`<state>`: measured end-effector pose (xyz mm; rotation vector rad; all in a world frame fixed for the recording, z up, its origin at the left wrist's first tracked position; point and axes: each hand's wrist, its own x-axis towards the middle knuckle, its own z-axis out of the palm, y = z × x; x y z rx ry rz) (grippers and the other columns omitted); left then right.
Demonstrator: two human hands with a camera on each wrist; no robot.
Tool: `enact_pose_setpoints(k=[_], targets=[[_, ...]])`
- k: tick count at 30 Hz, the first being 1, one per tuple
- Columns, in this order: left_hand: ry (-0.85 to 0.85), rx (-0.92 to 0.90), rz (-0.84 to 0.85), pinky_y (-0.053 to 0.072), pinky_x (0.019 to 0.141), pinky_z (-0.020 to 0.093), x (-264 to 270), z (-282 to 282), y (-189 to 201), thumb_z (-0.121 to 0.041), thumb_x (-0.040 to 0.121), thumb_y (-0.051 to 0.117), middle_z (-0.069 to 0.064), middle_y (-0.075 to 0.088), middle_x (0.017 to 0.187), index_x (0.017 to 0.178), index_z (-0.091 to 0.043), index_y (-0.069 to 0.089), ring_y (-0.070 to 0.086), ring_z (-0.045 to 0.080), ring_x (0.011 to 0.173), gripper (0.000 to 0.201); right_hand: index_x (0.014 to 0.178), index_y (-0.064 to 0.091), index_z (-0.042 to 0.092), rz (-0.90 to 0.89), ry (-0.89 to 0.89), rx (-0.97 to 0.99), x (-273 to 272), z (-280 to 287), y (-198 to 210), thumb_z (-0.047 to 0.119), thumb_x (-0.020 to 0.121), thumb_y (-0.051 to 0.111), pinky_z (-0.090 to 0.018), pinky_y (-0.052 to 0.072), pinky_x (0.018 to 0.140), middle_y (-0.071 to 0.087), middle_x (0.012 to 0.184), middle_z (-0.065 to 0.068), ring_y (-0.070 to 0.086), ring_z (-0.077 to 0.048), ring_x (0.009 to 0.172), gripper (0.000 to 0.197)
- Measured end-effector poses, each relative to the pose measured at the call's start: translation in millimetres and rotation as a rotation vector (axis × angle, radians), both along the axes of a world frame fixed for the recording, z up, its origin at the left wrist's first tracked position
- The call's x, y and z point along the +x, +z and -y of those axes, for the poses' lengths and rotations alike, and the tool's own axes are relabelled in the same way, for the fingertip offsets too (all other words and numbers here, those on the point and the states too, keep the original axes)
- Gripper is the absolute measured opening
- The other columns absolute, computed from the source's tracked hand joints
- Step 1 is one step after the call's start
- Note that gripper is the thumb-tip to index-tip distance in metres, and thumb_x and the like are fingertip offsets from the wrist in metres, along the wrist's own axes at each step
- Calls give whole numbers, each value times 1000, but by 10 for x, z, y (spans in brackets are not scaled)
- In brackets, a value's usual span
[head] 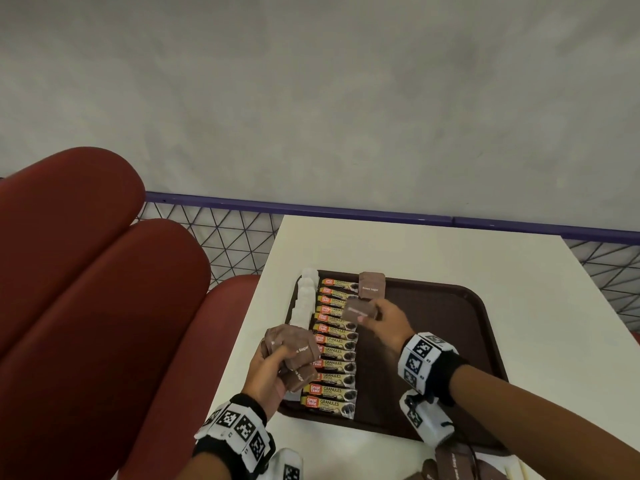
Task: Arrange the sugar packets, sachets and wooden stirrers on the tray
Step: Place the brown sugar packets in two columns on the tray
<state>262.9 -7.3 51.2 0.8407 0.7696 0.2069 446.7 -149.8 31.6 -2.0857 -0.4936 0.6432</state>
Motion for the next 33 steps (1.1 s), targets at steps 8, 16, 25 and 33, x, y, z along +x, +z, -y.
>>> enact_pose_setpoints(k=[8,16,25,33], targets=[[19,17,13,59,56,37,-3,-104,-38,7,85,55,18,64,108,116,-14,55,63,33,92,38,104,61,3,60,-219,-216,574,-25,-69,9,87,59,-24,38,73,61,94,-12,59,-30,95,18],[-10,20,26,60,62,38,9,-210,-73,7,85,55,16,68,104,113,-14,57,65,33,92,35,112,62,4,49,-153,-360,805,-225,-251,5,85,59,-23,43,64,64,113,-17,60,-28,93,27],[9,26,4,56,76,45,8,-315,-184,4,85,57,17,67,112,116,-14,57,62,38,106,36,94,42,13,79,-172,-417,882,-342,-361,11,81,66,-33,47,71,55,115,-20,57,-31,92,28],[-1,13,29,58,68,43,20,-290,-112,7,87,51,19,65,110,115,-12,57,62,35,98,34,118,41,3,248,-219,-427,766,-291,-361,18,81,68,-40,43,92,48,123,-18,41,-33,117,48]])
